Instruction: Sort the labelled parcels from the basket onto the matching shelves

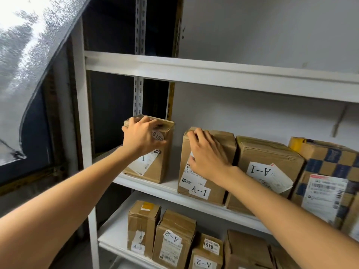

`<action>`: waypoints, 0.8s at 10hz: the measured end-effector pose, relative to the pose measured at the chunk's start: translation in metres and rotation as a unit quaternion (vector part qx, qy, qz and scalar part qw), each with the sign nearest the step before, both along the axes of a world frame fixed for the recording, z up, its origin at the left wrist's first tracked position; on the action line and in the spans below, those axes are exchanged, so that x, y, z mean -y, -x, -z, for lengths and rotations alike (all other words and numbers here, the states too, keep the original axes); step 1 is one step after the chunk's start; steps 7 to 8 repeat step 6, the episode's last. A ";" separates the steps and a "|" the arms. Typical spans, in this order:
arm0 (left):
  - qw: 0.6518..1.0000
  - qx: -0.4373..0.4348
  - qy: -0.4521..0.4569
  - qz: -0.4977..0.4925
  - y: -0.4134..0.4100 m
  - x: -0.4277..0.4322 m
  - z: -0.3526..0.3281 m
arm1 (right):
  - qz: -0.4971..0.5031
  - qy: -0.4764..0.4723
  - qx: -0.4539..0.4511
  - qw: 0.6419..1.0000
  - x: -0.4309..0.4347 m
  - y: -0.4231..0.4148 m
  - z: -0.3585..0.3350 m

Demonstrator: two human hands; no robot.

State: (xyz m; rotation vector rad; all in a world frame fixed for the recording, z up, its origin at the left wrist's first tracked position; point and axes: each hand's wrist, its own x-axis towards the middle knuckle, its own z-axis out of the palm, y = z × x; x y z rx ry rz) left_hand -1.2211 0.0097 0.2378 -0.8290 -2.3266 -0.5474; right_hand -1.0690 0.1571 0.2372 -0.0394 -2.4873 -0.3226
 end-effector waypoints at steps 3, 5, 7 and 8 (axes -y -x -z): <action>0.998 0.047 0.001 0.039 -0.027 -0.027 -0.004 | -0.016 0.013 0.036 0.999 -0.001 -0.013 -0.004; 0.997 0.045 -0.021 0.062 -0.054 -0.029 -0.007 | -0.006 0.025 0.028 0.999 -0.006 -0.038 0.001; 0.995 -0.037 -0.042 0.081 -0.079 -0.041 -0.013 | 0.006 0.035 0.022 0.999 -0.013 -0.052 0.001; 0.995 -0.037 -0.042 0.081 -0.079 -0.041 -0.013 | 0.006 0.035 0.022 0.999 -0.013 -0.052 0.001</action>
